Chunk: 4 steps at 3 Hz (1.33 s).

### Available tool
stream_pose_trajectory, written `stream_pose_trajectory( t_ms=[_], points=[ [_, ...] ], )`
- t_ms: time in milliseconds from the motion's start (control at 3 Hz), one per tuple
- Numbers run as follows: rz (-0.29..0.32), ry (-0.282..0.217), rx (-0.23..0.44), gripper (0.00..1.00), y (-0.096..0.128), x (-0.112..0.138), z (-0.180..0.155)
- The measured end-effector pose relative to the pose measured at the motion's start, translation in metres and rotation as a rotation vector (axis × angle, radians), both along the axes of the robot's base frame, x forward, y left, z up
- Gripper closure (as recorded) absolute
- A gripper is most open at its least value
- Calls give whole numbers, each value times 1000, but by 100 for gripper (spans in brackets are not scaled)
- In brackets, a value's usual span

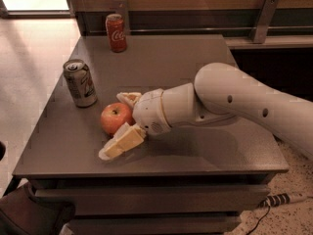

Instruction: Move apple near coke can

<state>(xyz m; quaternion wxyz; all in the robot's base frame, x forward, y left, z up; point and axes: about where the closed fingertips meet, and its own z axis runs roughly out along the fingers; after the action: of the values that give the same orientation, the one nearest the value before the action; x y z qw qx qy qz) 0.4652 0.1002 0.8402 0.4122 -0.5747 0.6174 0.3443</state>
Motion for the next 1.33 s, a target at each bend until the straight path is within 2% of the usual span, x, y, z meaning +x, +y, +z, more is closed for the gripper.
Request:
stream_pose_trajectory(
  t_ms=[1000,1333],
  points=[
    [13,-2,-1,83,7,-3,0],
    [16,-3,-2,100,8,-4,1]
  ],
)
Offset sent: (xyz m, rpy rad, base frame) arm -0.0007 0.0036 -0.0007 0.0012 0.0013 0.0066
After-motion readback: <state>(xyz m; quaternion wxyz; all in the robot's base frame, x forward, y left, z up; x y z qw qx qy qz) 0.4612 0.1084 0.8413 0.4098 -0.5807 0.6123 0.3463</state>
